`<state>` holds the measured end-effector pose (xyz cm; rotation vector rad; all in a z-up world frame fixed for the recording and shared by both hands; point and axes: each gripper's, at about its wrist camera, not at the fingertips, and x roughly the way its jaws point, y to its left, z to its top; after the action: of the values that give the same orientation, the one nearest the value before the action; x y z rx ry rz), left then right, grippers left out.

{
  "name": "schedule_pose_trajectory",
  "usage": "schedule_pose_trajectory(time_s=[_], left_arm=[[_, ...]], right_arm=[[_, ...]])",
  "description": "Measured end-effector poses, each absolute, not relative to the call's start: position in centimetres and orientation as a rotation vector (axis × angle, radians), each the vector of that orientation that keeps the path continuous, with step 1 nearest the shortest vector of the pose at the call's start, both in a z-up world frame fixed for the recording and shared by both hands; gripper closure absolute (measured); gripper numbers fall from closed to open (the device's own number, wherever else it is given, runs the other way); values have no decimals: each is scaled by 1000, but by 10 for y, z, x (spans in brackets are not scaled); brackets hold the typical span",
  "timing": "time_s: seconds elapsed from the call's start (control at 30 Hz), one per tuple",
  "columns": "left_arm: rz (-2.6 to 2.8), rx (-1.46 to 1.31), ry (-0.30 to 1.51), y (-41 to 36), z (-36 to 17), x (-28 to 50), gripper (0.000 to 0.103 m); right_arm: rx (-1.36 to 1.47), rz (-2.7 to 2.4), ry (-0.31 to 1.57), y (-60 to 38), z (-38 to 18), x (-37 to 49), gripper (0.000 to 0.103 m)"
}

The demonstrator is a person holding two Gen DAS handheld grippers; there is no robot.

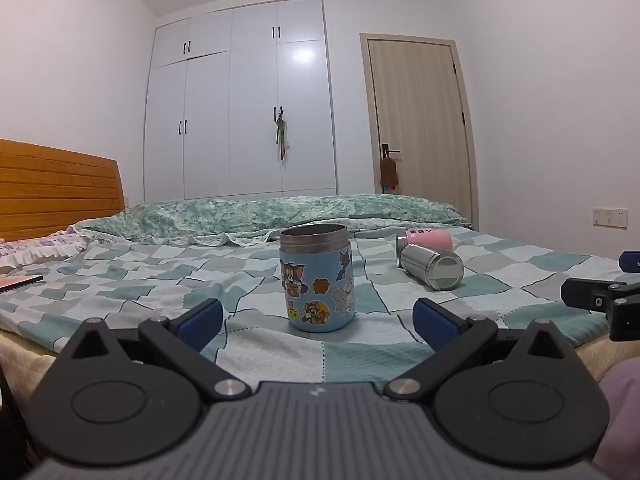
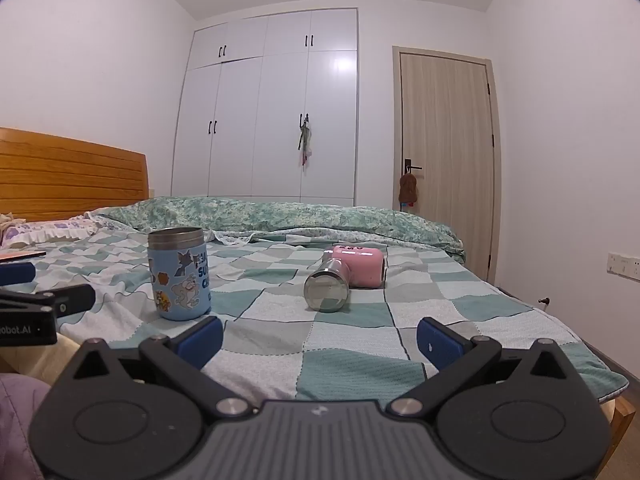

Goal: Flip cup upright

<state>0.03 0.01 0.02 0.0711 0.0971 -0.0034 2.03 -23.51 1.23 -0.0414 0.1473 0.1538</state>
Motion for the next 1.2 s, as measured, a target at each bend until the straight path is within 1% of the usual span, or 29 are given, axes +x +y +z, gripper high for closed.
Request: schedule_pose_trajectory(time_s=[1.2], left_arm=[[-4, 70, 93, 0, 0, 0, 0]], right_arm=[[-41, 153, 145, -235, 13, 20, 0]])
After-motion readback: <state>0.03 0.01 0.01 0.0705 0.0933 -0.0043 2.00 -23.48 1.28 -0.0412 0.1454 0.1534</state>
